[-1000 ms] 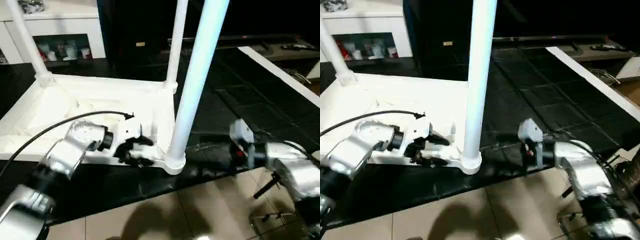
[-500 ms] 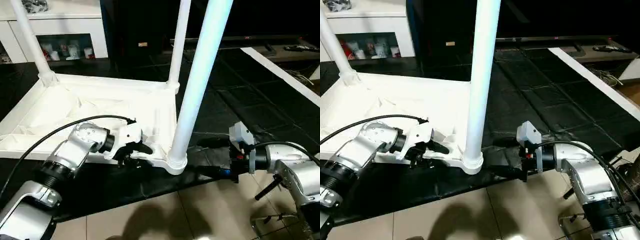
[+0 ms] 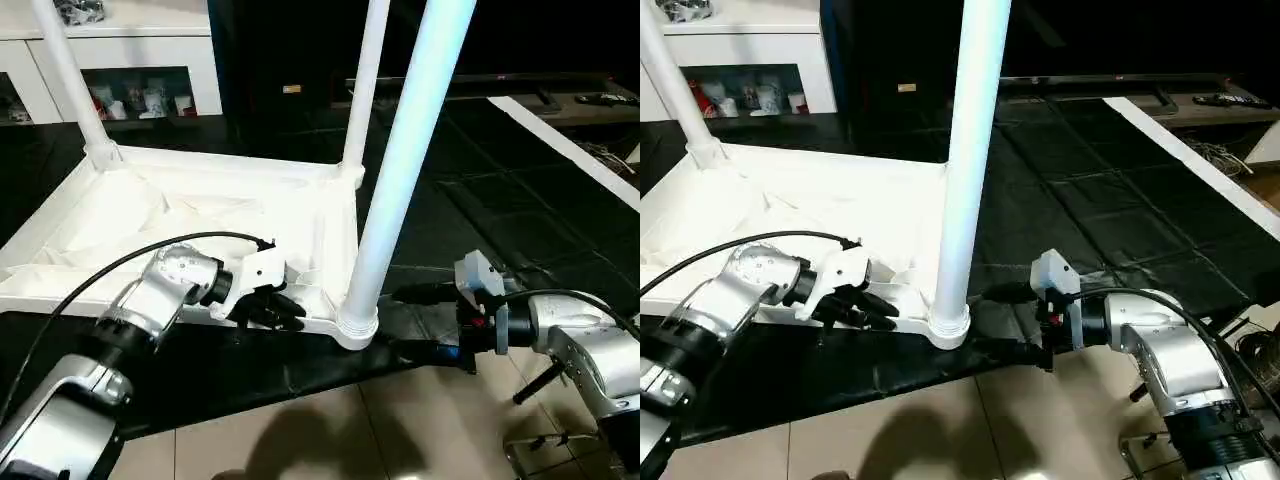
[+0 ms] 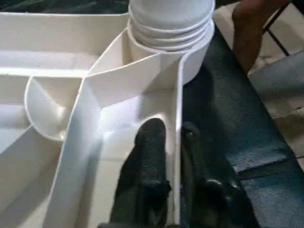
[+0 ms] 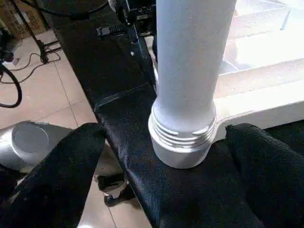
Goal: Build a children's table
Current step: Rotate leg to tighten
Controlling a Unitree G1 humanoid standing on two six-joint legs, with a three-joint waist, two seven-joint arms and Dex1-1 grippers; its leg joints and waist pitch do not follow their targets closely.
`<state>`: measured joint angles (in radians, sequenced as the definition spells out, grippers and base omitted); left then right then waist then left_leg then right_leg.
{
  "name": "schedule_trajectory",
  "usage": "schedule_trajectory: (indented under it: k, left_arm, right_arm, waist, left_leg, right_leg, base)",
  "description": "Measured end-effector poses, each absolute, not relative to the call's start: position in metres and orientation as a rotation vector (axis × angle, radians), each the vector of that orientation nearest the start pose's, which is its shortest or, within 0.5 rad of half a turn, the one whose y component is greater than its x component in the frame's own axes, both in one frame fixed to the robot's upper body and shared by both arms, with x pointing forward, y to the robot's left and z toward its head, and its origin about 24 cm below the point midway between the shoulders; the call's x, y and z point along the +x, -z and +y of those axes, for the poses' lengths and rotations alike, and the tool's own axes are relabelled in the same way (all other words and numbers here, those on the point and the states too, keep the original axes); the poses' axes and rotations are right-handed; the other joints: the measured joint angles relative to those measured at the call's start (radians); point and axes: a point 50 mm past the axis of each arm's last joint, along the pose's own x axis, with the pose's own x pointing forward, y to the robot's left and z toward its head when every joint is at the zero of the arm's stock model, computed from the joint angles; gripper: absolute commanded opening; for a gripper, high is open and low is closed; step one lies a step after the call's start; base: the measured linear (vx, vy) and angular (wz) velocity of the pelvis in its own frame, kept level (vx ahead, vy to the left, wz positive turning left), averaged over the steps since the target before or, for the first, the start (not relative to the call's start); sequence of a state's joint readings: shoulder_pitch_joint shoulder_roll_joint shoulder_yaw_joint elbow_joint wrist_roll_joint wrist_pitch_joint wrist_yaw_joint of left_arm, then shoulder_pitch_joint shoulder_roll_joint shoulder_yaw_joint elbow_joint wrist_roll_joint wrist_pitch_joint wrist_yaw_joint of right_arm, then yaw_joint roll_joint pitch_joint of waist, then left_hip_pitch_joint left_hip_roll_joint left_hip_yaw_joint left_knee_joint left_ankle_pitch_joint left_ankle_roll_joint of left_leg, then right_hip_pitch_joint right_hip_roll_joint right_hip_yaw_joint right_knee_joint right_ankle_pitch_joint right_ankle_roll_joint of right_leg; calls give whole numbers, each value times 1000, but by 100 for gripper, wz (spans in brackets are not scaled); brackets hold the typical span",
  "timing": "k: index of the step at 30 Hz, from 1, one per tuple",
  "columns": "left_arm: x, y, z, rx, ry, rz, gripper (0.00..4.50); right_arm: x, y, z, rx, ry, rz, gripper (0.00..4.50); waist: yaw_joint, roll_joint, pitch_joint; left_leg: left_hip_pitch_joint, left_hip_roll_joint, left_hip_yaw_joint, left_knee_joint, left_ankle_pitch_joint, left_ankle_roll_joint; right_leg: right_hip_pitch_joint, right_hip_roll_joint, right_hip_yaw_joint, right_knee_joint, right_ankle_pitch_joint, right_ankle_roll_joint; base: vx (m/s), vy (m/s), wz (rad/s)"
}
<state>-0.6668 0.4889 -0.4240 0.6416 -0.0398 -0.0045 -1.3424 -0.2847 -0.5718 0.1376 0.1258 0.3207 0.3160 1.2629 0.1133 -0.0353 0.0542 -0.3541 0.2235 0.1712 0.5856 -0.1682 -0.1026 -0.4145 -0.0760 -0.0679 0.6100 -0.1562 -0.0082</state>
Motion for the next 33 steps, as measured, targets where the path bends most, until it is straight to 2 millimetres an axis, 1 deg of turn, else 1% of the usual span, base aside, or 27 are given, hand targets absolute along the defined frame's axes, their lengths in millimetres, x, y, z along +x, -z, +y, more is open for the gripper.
schedule_trajectory:
  k: [1,5,10,15,18,20,21,23,24,25,27,29,30,33]
  left_arm:
    - [316,-63,149,536,1499,495,38]
    - [316,-63,148,552,1511,500,6]
    - [316,-62,143,513,1528,509,6]
    - [315,-62,142,484,1540,516,6]
    - [314,-62,138,483,1554,511,6]
    - [313,-61,138,484,1559,512,0]
    - [313,-61,138,483,1561,514,0]
    - [312,-61,138,484,1572,517,0]
    - [312,-61,137,486,1578,517,0]
    - [312,-61,137,487,1583,518,0]
    - [311,-61,137,489,1585,519,0]
    - [311,-60,137,492,1585,519,0]
    - [311,-60,137,493,1585,519,0]
    - [311,-60,137,504,1591,518,0]
  right_arm:
    - [265,-74,-182,-120,-1316,360,450]
    - [265,-74,-182,-120,-1315,360,450]
    - [267,-73,-179,-120,-1300,339,450]
    - [283,-72,-171,-114,-1228,285,450]
    - [289,-75,-167,-96,-1239,266,450]
    - [291,-75,-165,-93,-1274,274,415]
    - [291,-75,-164,-92,-1298,281,415]
    - [291,-73,-161,-84,-1348,301,396]
    - [291,-72,-160,-76,-1366,309,396]
    - [291,-70,-159,-69,-1384,317,376]
    - [290,-68,-158,-60,-1404,334,370]
    - [292,-64,-157,-49,-1426,355,331]
    - [294,-64,-157,-43,-1432,363,331]
    - [299,-66,-156,-55,-1462,367,301]
  waist:
    - [0,0,0]
    - [0,0,0]
    - [0,0,0]
    - [-2,4,0]
    - [0,6,-1]
    - [0,6,-1]
    - [0,6,-1]
    - [1,6,-1]
    - [2,6,-1]
    - [3,6,-1]
    - [4,6,-1]
    - [2,6,-1]
    - [1,6,-1]
    - [4,6,-1]
  left_leg:
    - [0,0,0,0,0,0]
    - [0,0,0,0,0,0]
    - [-1,0,0,0,0,0]
    - [0,0,0,-1,0,0]
    - [-1,0,0,-1,0,0]
    - [-1,0,1,-1,0,0]
    - [-1,0,1,-1,0,0]
    - [-1,0,1,-1,0,0]
    - [-1,1,1,-1,0,0]
    - [-1,1,1,-1,0,0]
    - [-1,1,1,-1,0,0]
    - [-1,1,1,0,0,0]
    - [-1,1,0,0,0,0]
    - [-1,1,0,0,0,0]
  right_leg:
    - [0,0,0,0,0,0]
    - [0,0,0,0,0,0]
    - [0,-1,0,0,0,0]
    - [0,-1,0,0,0,0]
    - [-1,-1,0,0,1,-1]
    - [0,-1,0,0,2,-4]
    - [0,-1,0,0,2,-4]
    - [-1,-1,0,0,2,-4]
    - [0,-1,0,0,2,-4]
    - [0,-1,0,0,2,-4]
    - [0,-1,0,0,2,-4]
    - [0,-1,0,0,2,-4]
    - [0,-1,0,0,2,-4]
    - [0,-1,0,0,2,-3]
  base:
    - [0,0,0]
    - [0,0,0]
    - [0,0,0]
    - [0,0,0]
    - [0,0,0]
    - [0,0,0]
    - [0,0,0]
    - [0,0,0]
    - [0,0,0]
    - [0,0,0]
    - [0,0,0]
    - [0,0,0]
    - [0,0,0]
    - [0,0,0]
